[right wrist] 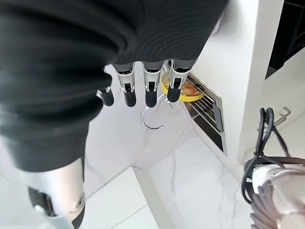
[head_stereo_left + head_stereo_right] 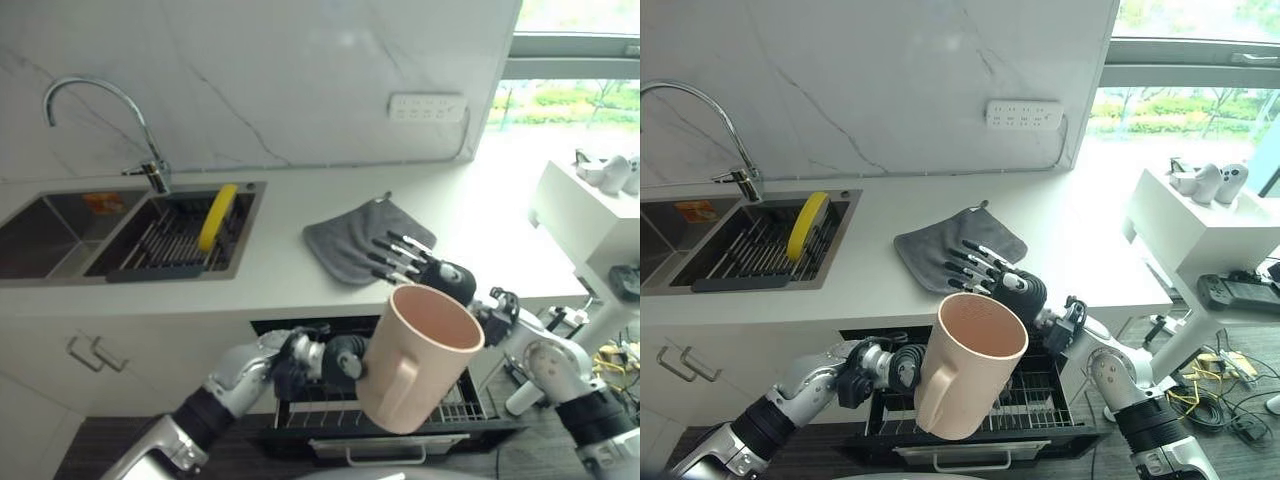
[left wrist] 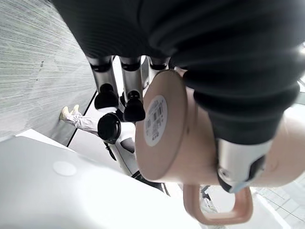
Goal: Place the dishes in the dishwasher.
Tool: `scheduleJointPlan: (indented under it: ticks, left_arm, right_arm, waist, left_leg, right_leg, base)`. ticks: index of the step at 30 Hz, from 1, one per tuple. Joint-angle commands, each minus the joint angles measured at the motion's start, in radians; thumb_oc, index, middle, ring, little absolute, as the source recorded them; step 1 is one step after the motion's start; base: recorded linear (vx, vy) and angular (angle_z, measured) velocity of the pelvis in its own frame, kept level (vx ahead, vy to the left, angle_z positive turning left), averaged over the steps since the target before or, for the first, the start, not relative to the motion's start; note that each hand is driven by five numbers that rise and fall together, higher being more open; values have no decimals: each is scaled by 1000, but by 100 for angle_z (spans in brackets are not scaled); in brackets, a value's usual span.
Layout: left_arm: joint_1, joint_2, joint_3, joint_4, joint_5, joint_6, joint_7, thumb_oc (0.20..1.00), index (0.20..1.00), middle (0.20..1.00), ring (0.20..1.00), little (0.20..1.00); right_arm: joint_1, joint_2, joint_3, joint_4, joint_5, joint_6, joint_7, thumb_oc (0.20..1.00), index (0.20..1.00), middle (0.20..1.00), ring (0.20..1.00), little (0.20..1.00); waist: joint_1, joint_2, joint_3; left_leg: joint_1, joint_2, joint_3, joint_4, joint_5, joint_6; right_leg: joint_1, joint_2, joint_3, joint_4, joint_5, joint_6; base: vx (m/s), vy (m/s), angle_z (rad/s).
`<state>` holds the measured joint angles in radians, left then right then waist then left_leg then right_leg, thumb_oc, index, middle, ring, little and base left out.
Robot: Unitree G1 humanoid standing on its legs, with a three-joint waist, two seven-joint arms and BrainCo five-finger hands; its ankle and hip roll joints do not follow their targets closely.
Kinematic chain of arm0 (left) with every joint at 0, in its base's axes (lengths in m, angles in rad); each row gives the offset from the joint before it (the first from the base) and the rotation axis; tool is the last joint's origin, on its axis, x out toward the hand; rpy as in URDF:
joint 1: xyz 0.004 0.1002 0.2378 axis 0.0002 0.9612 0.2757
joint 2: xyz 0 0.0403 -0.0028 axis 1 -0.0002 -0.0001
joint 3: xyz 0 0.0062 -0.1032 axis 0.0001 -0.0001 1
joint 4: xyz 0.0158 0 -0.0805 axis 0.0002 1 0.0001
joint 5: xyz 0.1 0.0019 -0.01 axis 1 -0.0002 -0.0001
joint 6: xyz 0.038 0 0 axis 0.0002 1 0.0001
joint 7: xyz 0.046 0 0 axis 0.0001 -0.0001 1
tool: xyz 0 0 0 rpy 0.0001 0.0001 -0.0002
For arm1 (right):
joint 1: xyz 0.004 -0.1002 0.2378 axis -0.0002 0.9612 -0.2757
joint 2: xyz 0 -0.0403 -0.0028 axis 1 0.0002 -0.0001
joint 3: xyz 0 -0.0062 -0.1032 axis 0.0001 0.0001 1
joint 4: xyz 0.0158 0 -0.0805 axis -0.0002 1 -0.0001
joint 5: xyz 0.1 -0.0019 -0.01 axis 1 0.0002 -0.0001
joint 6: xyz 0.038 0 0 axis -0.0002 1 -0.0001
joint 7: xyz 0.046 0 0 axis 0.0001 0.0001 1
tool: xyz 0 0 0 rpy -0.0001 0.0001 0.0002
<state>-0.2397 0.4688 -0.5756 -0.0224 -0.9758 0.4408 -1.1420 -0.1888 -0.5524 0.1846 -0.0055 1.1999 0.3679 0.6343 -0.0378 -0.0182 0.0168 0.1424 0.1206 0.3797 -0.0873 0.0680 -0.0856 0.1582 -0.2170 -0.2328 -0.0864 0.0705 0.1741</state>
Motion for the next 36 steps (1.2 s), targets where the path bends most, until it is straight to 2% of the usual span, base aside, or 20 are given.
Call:
scheduleJointPlan:
  ticks: [1, 8, 15, 25, 36]
  left_arm:
    - [-55, -46, 55, 38, -126, -38, -34, 200, 200, 200, 200, 200]
    - [-42, -80, 102, 65, -138, -53, -8, 200, 200, 200, 200, 200]
    - [-32, -74, 149, 104, -122, -77, 35, 200, 200, 200, 200, 200]
    - [-18, -77, 216, 232, -66, -96, 64, 200, 200, 200, 200, 200]
    - [-6, -83, 229, 300, 3, -80, 12, 200, 200, 200, 200, 200]
  right_arm:
    - [-40, 36, -62, 5, 84, -4, 68, 1000, 1000, 1000, 1000, 1000]
    - [-15, 74, -63, 22, 95, 5, 121, 1000, 1000, 1000, 1000, 1000]
    - [5, 76, -61, -4, 67, 0, 162, 1000, 1000, 1000, 1000, 1000]
    - [14, 63, -66, -67, 18, -38, 156, 1000, 1000, 1000, 1000, 1000]
    - [5, 54, -64, -122, -14, -37, 126, 1000, 1000, 1000, 1000, 1000]
  waist:
    - [30, -6, -20]
    - [35, -7, -20]
    - [37, -4, -19]
    - [26, 0, -18]
    - [15, 4, -14]
  left_leg:
    - [24, 15, -30, 73, -94, 19]
    - [26, 16, -39, 70, -93, 15]
    - [28, 20, -40, 66, -90, 11]
    - [28, 24, -41, 66, -87, 10]
    - [24, 29, -36, 76, -88, 7]
  right_leg:
    - [-37, -46, -40, 111, -49, 21]
    - [-32, -41, -39, 110, -56, 16]
    - [-29, -39, -42, 111, -60, 15]
    - [-35, -33, -34, 116, -64, 12]
    - [-42, -29, -23, 120, -68, 8]
  base:
    - [0, 0, 0]
    - [2, 0, 1]
    - [3, 0, 1]
    - [0, 0, 0]
    - [9, -4, -3]
